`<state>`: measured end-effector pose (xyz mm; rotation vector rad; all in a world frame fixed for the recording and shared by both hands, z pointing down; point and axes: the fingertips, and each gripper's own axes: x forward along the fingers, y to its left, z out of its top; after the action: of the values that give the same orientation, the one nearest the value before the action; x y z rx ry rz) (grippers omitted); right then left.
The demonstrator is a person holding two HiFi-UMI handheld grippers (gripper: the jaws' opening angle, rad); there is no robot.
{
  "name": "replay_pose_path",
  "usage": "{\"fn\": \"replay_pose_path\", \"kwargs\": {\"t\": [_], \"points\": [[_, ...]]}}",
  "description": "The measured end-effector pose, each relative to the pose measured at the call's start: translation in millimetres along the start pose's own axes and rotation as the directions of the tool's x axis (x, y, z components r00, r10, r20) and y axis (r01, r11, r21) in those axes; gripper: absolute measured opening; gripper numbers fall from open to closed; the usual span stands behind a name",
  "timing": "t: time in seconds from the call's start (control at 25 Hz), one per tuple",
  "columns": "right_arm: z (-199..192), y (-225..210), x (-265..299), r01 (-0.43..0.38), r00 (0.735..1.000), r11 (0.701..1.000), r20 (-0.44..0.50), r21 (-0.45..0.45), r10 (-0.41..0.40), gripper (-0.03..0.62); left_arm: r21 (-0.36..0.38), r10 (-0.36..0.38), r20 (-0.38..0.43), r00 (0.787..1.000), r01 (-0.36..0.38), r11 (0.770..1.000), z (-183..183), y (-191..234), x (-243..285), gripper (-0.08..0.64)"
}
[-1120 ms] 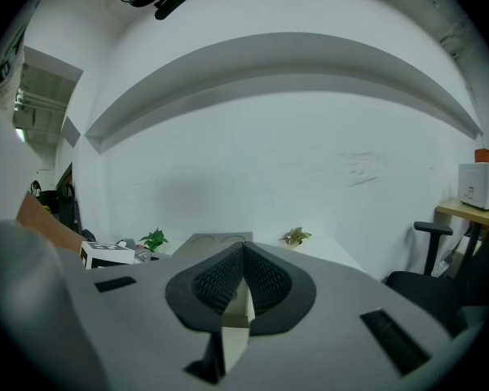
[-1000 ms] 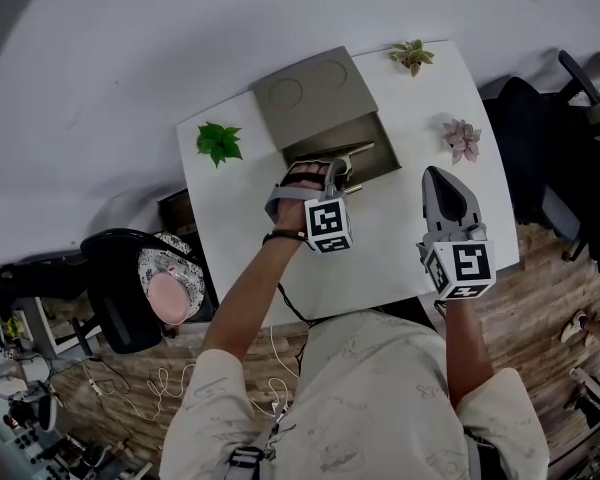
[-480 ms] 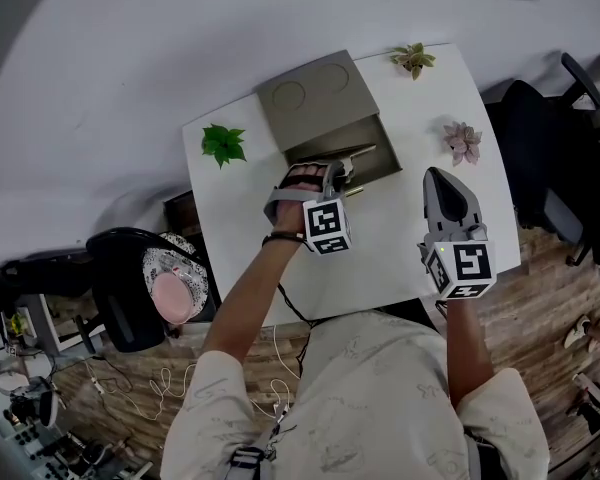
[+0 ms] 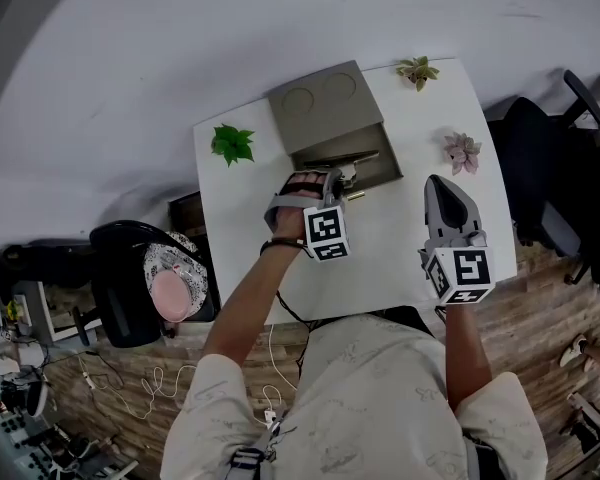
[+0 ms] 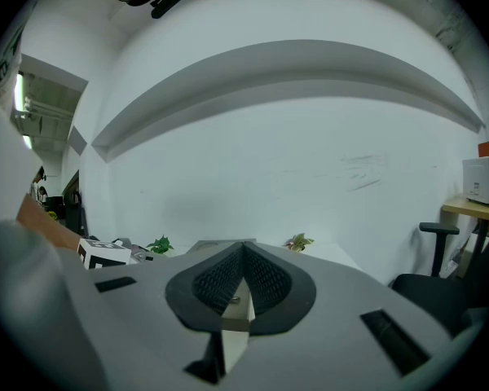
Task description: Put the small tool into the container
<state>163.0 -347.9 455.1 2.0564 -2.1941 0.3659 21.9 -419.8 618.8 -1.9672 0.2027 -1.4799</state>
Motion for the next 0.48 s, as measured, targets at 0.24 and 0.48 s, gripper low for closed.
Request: {"fn": "replay_pose_path", "kwargs": {"t": [0.24,0.48], "points": [[1,6,-7,-0.026,1.000,1.000,0.012,-0.006,0.026,0.015,-0.035,0.033,-0.014,0.999,-0.033,0.999,-1,-1,-13,0.130],[-2,12,-17,-0.052,0.999,0.999,0.016,-0.005,0.052,0.015,-0.108,0.053,-0.031,0.998,-0.056,0.993,-3,-7,-29,0.130]]}}
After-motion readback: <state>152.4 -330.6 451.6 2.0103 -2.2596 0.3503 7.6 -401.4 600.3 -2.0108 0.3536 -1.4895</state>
